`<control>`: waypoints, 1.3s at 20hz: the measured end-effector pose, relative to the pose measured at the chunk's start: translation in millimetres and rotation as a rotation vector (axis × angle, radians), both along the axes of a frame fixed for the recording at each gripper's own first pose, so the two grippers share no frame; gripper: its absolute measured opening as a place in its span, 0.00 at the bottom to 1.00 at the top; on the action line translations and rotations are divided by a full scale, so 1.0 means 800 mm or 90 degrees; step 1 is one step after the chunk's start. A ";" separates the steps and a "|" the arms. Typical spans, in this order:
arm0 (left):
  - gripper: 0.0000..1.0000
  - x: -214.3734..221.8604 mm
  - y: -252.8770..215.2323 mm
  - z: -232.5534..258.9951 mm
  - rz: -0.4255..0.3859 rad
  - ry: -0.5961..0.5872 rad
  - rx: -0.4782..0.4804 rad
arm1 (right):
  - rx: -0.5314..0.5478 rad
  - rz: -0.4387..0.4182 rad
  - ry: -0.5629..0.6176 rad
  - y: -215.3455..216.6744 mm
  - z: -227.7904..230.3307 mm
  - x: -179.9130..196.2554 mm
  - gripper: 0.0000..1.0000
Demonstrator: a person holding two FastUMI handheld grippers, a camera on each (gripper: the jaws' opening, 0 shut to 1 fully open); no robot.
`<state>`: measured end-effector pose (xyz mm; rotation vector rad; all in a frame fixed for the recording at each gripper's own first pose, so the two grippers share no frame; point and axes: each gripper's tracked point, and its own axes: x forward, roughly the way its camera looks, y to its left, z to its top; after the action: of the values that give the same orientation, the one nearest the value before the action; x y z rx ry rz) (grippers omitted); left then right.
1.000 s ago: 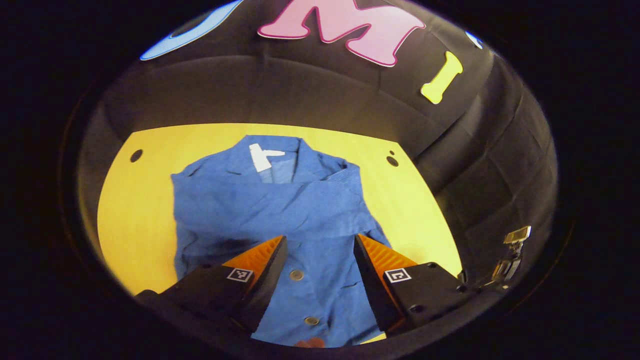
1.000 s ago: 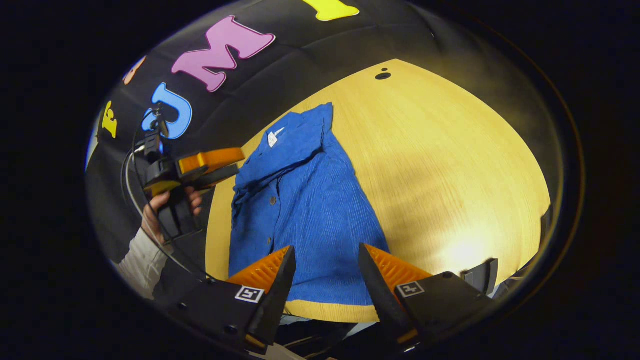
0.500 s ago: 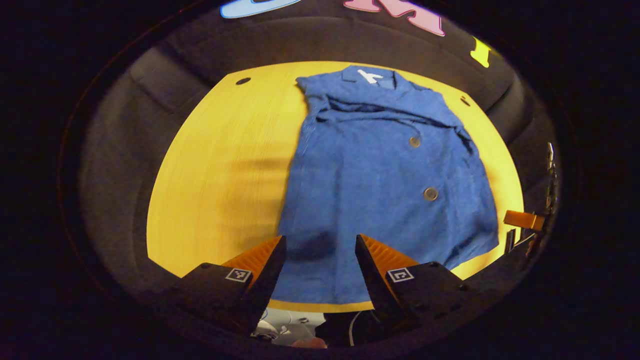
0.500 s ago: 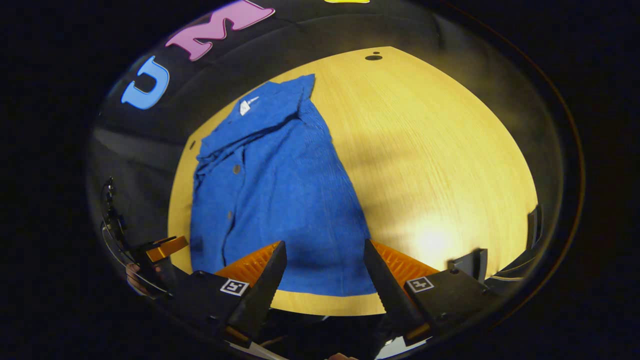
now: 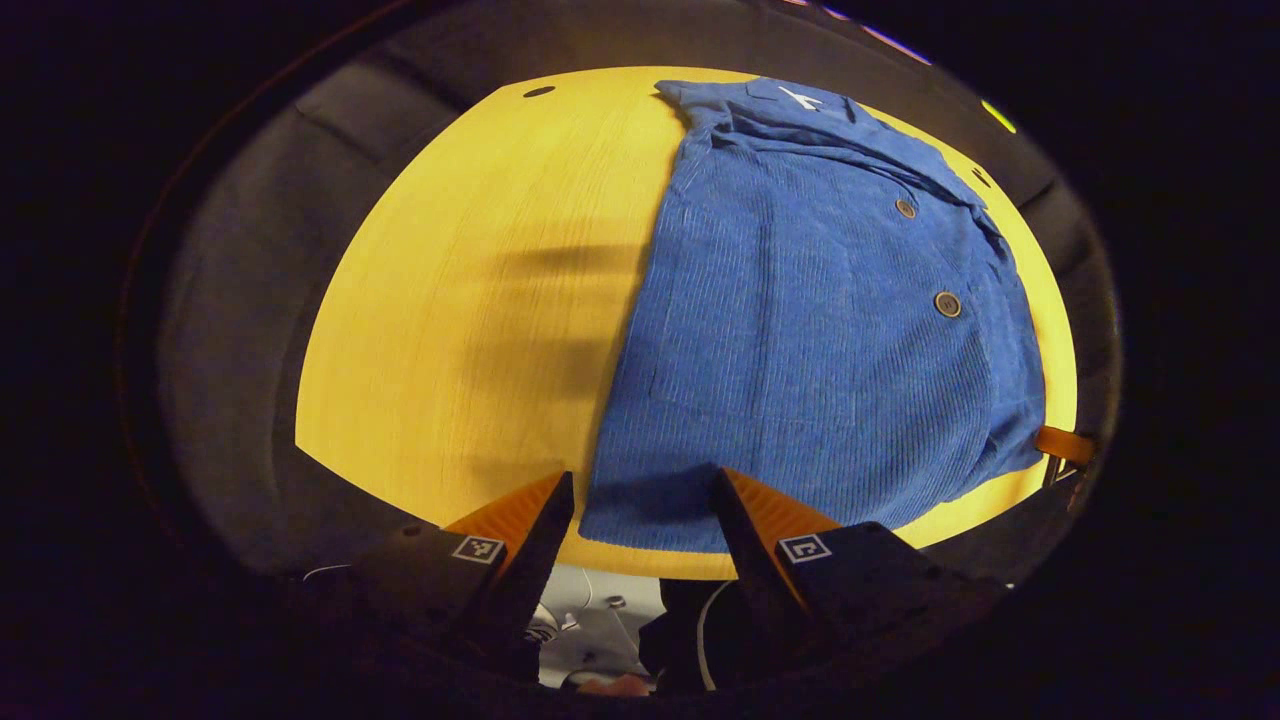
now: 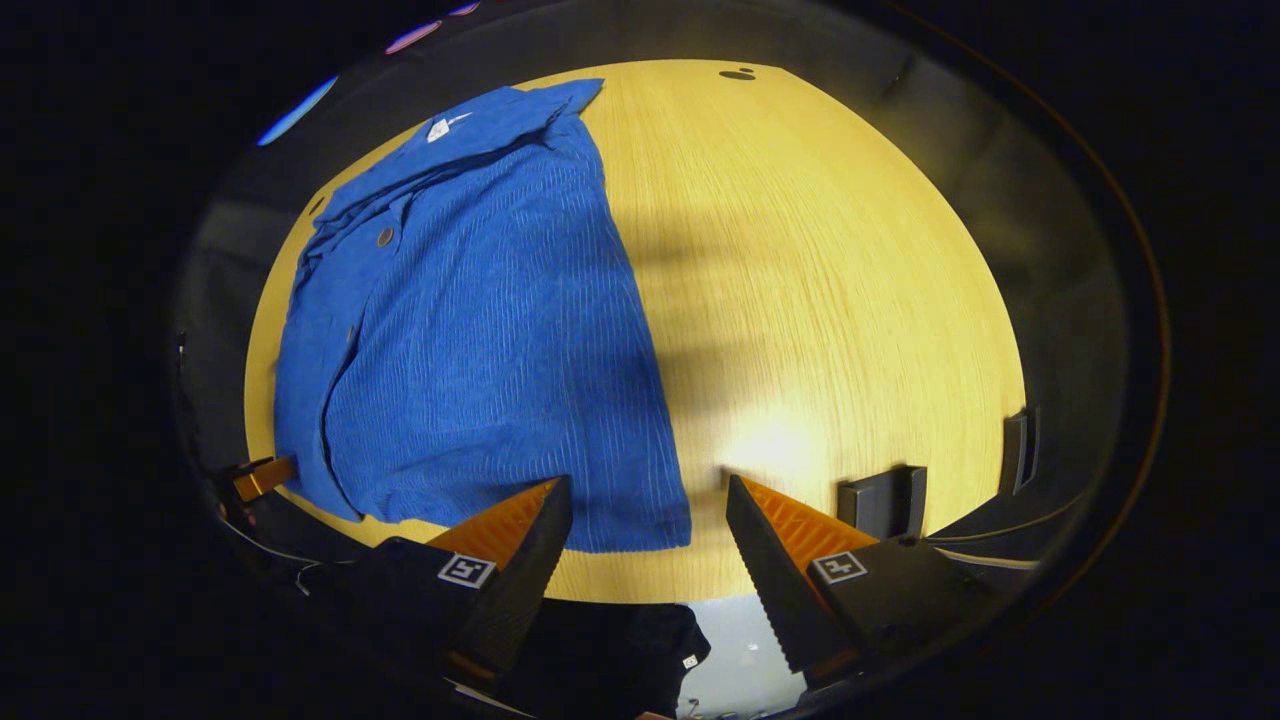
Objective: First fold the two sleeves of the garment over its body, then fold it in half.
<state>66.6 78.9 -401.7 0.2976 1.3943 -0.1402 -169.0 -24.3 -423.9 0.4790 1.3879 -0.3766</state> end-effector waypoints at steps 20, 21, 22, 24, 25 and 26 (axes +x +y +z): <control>0.00 -0.019 -0.049 -0.010 -0.035 0.052 -0.125 | 0.011 -0.049 -0.017 0.029 -0.015 0.006 0.03; 0.00 -0.018 -0.054 0.000 -0.011 0.060 -0.163 | 0.002 -0.048 -0.028 0.028 -0.003 0.011 0.03; 0.00 -0.013 -0.057 0.014 -0.002 0.054 -0.188 | -0.003 -0.050 -0.046 0.029 0.009 0.019 0.03; 0.00 -0.002 -0.056 0.040 -0.010 0.031 -0.220 | -0.017 -0.056 -0.085 0.024 0.045 0.039 0.02; 0.00 0.002 -0.059 0.054 -0.016 0.025 -0.239 | -0.023 -0.061 -0.104 0.022 0.063 0.050 0.02; 0.00 0.008 -0.062 0.068 -0.018 0.021 -0.262 | -0.025 -0.067 -0.124 0.019 0.083 0.063 0.02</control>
<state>72.9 29.3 -347.3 -0.0272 1.3578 -0.4498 -118.9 -9.0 -357.5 0.5432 1.1676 -0.4314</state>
